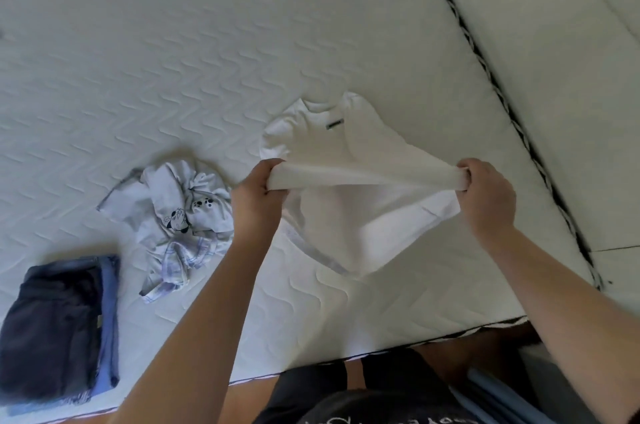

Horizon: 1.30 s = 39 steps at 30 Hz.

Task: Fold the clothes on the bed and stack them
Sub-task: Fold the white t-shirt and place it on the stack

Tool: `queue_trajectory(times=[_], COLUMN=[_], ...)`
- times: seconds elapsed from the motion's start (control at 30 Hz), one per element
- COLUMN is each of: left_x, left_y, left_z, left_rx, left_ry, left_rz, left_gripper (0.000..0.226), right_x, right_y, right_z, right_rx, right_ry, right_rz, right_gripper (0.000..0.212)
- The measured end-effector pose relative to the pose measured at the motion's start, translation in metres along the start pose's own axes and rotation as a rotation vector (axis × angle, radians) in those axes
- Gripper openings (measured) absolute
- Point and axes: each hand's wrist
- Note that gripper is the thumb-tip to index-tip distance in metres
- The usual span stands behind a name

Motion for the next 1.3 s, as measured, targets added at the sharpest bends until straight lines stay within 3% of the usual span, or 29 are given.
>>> queue_trajectory(times=[0.1, 0.2, 0.33, 0.43, 0.5, 0.63, 0.7, 0.77, 0.83, 0.97, 1.03, 1.1, 1.2, 1.3], left_x=[0.008, 0.016, 0.021, 0.013, 0.005, -0.009, -0.014, -0.02, -0.027, -0.041, -0.045, -0.046, -0.045, -0.044], left_y=[-0.012, -0.026, -0.046, -0.067, -0.08, -0.098, -0.1, -0.101, -0.097, -0.077, -0.071, -0.071, -0.082, -0.096], left_z=[-0.009, -0.011, 0.0, 0.028, 0.047, 0.086, 0.105, 0.115, 0.116, 0.116, 0.111, 0.108, 0.116, 0.128], left_rx=[0.015, 0.216, 0.532, 0.751, 0.772, 0.776, 0.699, 0.58, 0.353, -0.525, -0.712, -0.719, -0.482, -0.214], left_ry=[0.05, 0.209, 0.422, 0.438, 0.383, 0.265, 0.102, -0.174, -0.45, -0.837, -0.886, -0.866, -0.741, -0.66], left_rz=[-0.047, -0.023, 0.206, 0.342, 0.351, 0.164, 0.067, 0.007, -0.032, -0.046, -0.094, -0.119, -0.053, -0.01], left_gripper=[0.037, 0.046, 0.044, 0.046, 0.043, 0.038, 0.045, 0.051, 0.046, 0.043, 0.047, 0.046, 0.041, 0.029], right_x=[0.011, 0.017, 0.009, -0.003, -0.01, -0.028, -0.037, -0.044, -0.051, -0.064, -0.067, -0.067, -0.064, -0.065], right_y=[-0.017, -0.028, -0.048, -0.061, -0.07, -0.072, -0.072, -0.071, -0.067, -0.053, -0.047, -0.044, -0.045, -0.049], right_z=[-0.009, -0.023, -0.038, -0.046, -0.047, -0.046, -0.044, -0.04, -0.034, -0.018, -0.014, -0.015, -0.025, -0.035], right_rx=[-0.051, -0.021, 0.301, 0.394, 0.321, 0.084, -0.062, -0.061, 0.099, 0.609, 0.779, 0.865, 0.867, 0.713], right_ry=[0.052, 0.255, 0.46, 0.367, 0.259, 0.131, 0.072, 0.172, 0.331, 0.614, 0.711, 0.749, 0.7, 0.648], right_rz=[0.043, 0.163, 0.354, 0.406, 0.452, 0.464, 0.444, 0.371, 0.306, 0.236, 0.166, 0.133, 0.158, 0.219], right_gripper=[0.037, 0.037, 0.018, 0.015, 0.013, 0.023, 0.019, 0.021, 0.02, 0.014, 0.018, 0.021, 0.016, 0.013])
Point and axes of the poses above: each hand's wrist, its own x-axis towards the middle knuckle, its own y-axis out of the palm, z = x × y, and after that the axes turned 3 degrees about y, right-handed
